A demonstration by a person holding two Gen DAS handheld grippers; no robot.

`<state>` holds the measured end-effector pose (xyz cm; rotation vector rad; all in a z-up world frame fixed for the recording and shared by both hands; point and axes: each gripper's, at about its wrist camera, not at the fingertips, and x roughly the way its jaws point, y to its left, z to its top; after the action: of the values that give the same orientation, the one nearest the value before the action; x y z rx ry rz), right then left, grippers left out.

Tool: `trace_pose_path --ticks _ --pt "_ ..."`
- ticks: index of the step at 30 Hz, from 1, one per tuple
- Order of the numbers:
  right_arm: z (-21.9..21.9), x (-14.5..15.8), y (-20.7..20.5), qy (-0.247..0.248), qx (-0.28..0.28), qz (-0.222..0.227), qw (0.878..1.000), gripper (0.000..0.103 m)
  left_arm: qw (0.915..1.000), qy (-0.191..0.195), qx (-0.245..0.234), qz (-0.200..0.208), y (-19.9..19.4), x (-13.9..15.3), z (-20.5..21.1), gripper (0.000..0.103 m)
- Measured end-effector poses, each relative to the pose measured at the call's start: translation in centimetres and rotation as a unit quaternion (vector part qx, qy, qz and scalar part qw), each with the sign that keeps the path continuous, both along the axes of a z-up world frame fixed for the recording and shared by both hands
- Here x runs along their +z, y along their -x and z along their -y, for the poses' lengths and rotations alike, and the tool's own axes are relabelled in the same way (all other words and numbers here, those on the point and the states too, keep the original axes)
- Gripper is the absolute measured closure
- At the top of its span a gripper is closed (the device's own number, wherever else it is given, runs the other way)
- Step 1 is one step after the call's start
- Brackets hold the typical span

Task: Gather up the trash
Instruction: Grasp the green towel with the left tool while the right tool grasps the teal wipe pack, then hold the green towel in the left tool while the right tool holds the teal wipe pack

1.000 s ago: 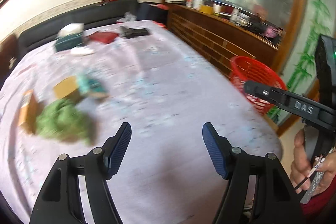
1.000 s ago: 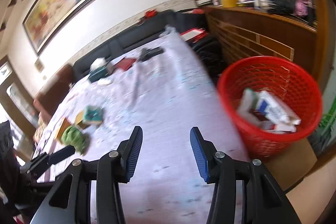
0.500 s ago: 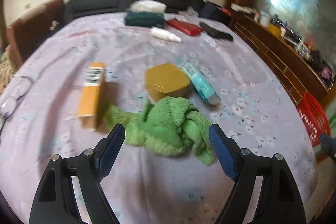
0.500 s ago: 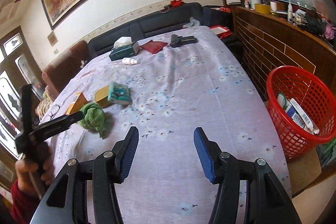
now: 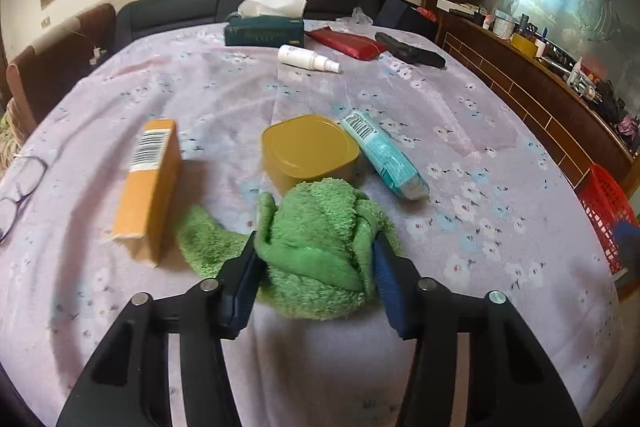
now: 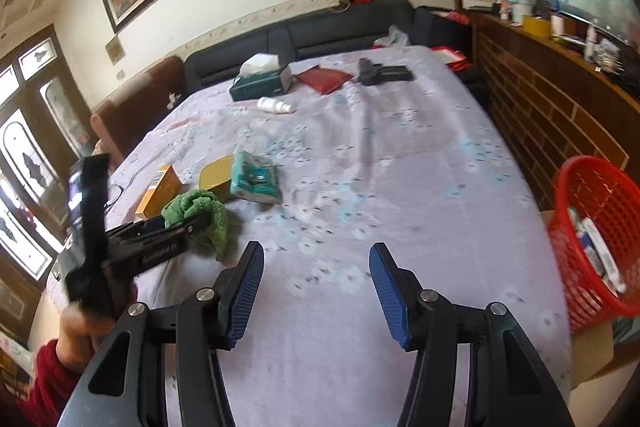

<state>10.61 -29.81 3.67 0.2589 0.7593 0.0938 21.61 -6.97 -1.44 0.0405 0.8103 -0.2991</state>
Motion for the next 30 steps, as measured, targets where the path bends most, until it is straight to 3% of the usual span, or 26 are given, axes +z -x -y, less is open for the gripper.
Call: trace_pose_path --ticks 4,12,17,19,21,23,30 --pt "-1.7 -0.1 -3.1 0.024 0.014 -0.008 1.000 0.044 0.9994 0.026 0.014 0.016 2.1 1.4 -2.1 0.053" --pt "-8.5 -1.8 -9.6 0.078 0.088 -0.029 0.993 0.044 0.9982 0.009 0.029 0.051 5.5 2.7 -4.5 0.053" --pt "-11.7 -4.0 -13.4 0.137 0.103 -0.044 0.984 0.045 0.9982 0.012 0.038 0.045 5.6 2.1 -5.6 0.052" --pt "-12.5 -4.5 -14.2 0.157 0.099 -0.044 0.982 0.054 0.9981 0.008 0.040 0.047 5.6 1.9 -5.6 0.052" --pt "-12.9 -4.9 -14.8 0.180 0.090 -0.045 0.978 0.086 0.9978 0.004 0.041 0.052 5.7 1.8 -5.5 0.052" --pt "-12.4 -4.8 -14.7 0.184 0.072 -0.037 0.980 0.088 0.9976 0.001 0.042 0.056 5.8 1.8 -5.4 0.052" --pt "-9.5 -2.7 -9.4 0.098 0.060 -0.009 0.993 0.089 0.9954 -0.021 0.052 0.078 6.7 1.9 -4.1 0.053"
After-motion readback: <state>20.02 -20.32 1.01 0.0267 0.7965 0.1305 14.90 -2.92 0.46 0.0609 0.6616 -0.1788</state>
